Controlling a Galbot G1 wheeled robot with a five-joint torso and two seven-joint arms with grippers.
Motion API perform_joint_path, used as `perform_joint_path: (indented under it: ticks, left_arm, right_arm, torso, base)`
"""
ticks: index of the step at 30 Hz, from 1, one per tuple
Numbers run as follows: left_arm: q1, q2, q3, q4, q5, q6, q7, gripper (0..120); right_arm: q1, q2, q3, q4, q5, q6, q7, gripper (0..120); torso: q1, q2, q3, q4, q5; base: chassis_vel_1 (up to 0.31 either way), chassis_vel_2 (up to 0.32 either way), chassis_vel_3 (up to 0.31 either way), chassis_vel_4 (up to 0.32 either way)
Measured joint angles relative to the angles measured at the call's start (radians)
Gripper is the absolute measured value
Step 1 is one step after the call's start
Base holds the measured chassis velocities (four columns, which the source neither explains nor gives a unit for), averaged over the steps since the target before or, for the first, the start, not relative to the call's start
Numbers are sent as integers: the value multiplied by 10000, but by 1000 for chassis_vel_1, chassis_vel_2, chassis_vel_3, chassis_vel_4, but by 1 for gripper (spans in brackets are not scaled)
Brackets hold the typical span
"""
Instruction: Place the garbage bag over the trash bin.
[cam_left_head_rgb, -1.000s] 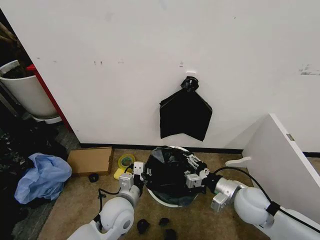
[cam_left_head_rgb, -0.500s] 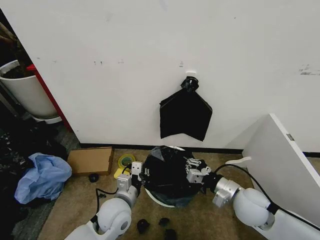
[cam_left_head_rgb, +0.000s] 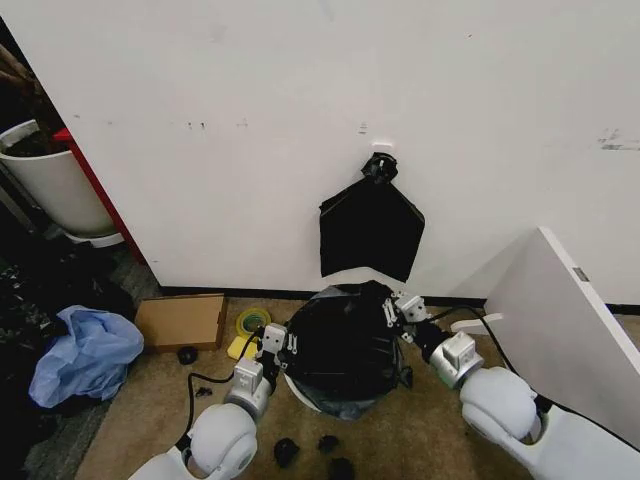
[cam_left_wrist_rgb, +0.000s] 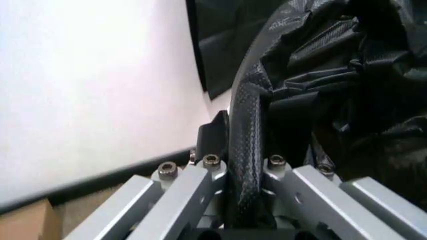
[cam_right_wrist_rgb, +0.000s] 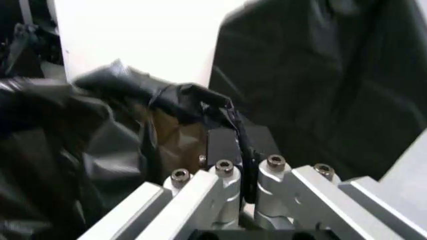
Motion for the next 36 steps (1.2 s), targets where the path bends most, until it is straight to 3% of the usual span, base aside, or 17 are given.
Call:
perform_joint_path:
  ticks: [7, 12, 22, 28, 36]
  left_arm:
    - [308, 24, -182, 240, 1333, -1426, 558, 1]
    - [437, 73, -307, 336, 1559, -2205, 924, 1]
    - [412, 39, -394, 396, 800, -2226, 907, 1]
    - [409, 58, -422, 245, -201, -1782, 811, 1]
    - [533, 117, -712, 39, -1457, -1225, 632, 1]
  right_arm:
    - [0, -16, -2, -370, 541, -459, -162, 0]
    - [-54, -51, 20, -727, 522, -414, -399, 0]
    - [-273, -312, 272, -959, 733, 423, -728, 0]
    - [-482, -358, 675, -897, 2071, 1307, -1206, 21]
    - [-862, -322, 1883, -519, 4729, 768, -1581, 51]
  torso:
    - [0, 0, 0, 0, 0]
    - [0, 0, 0, 0, 1]
    - [0, 1, 0, -1, 1]
    - [0, 1, 0, 1, 2]
    - [0, 3, 0, -4, 0]
  base:
    - [0, 0, 0, 0]
    - [0, 0, 0, 0]
    - [0, 0, 0, 0]
    - [0, 0, 0, 0]
    - [0, 0, 0, 0]
